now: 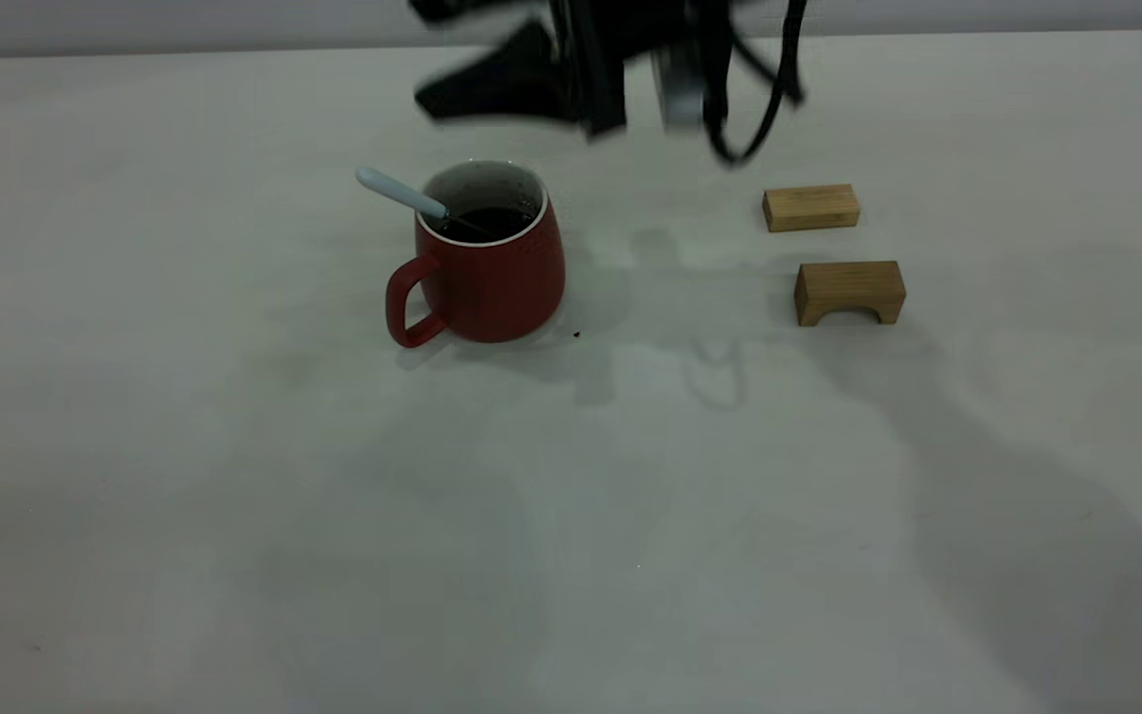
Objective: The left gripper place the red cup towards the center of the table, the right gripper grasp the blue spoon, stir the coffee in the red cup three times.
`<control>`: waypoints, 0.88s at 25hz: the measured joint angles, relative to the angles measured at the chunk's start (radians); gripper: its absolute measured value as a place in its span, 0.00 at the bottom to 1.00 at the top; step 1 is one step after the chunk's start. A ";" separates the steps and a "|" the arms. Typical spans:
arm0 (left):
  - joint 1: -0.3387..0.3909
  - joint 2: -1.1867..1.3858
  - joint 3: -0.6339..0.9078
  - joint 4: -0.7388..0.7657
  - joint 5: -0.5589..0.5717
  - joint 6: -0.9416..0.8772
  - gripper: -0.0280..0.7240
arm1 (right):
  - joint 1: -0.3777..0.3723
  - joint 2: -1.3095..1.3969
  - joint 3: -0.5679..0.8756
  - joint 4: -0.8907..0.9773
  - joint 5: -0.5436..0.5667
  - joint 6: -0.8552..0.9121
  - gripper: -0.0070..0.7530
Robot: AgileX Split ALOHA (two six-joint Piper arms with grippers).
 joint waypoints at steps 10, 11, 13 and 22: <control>0.000 0.000 0.000 0.000 0.000 0.000 0.51 | -0.030 -0.355 0.000 -0.525 -0.112 -0.015 0.52; 0.000 0.000 0.000 0.000 0.000 0.000 0.51 | -0.040 -0.390 0.000 -0.569 -0.087 -0.050 0.49; 0.000 0.000 0.000 0.000 0.000 0.000 0.51 | -0.060 -0.452 0.000 -0.639 -0.012 -0.136 0.43; 0.000 0.000 0.000 0.000 0.000 0.000 0.51 | -0.083 -0.719 0.000 -0.970 0.257 -0.573 0.27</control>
